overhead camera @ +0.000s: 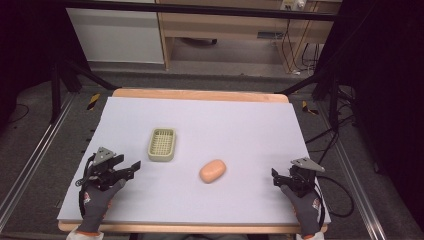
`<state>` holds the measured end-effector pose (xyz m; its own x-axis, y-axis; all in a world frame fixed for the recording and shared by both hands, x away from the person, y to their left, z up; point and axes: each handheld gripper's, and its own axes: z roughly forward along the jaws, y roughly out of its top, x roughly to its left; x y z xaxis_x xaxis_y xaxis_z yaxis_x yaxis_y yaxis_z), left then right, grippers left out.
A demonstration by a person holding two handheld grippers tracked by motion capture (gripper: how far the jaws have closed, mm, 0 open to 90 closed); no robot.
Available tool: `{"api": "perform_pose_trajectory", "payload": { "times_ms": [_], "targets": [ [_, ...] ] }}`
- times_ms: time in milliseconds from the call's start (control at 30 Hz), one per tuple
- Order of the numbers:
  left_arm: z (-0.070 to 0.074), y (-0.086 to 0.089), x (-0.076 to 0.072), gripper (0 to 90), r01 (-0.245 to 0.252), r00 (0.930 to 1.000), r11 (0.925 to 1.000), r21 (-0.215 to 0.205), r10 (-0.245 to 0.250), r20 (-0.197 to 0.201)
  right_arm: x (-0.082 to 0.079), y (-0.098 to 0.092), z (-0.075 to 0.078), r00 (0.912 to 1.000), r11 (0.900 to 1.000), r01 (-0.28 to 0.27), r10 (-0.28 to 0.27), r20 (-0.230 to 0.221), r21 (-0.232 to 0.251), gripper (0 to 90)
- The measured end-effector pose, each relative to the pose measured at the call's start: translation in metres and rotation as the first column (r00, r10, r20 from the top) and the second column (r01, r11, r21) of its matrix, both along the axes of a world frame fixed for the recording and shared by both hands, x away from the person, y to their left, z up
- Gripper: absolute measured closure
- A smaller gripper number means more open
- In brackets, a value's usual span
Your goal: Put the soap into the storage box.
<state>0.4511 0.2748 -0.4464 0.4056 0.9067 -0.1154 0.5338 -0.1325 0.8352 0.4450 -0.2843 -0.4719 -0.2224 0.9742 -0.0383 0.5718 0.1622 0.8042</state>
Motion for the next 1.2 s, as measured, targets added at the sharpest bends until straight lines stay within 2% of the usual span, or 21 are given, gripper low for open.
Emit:
{"api": "perform_pose_trajectory", "payload": {
  "times_ms": [100, 167, 367, 500, 967, 1200],
  "targets": [
    [0.002, -0.004, 0.001, 29.5, 0.012, 0.9999, 0.9999, -0.004, -0.012, -0.003, -0.003, 0.001, -0.001, 1.0, 1.0, -0.007, 0.007, -0.007, -0.012, 8.8],
    [0.005, -0.009, 0.002, 29.4, 0.021, 0.9998, 0.9998, -0.007, -0.021, -0.003, -0.005, 0.001, -0.001, 1.0, 1.0, -0.005, 0.005, -0.007, -0.002, 8.3],
    [0.016, -0.018, 0.003, 28.5, 0.054, 0.9984, 0.9985, 0.008, -0.054, 0.012, -0.006, 0.0, -0.001, 1.0, 1.0, 0.004, -0.004, 0.0, -0.008, 7.6],
    [0.022, -0.02, 0.005, 28.0, 0.067, 0.9975, 0.9977, 0.001, -0.067, 0.021, -0.006, -0.001, -0.001, 1.0, 1.0, 0.009, -0.009, -0.004, -0.004, 7.6],
    [0.041, -0.045, 0.014, 26.6, 0.115, 0.9923, 0.9934, 0.0, -0.114, 0.047, -0.007, -0.001, 0.0, 0.9999, 1.0, 0.014, -0.014, -0.007, -0.005, 7.4],
    [0.05, -0.061, 0.018, 26.3, 0.148, 0.9872, 0.989, -0.001, -0.148, 0.06, -0.006, 0.0, 0.0, 0.9999, 1.0, 0.011, -0.011, -0.011, -0.007, 7.3]
  ]
}}
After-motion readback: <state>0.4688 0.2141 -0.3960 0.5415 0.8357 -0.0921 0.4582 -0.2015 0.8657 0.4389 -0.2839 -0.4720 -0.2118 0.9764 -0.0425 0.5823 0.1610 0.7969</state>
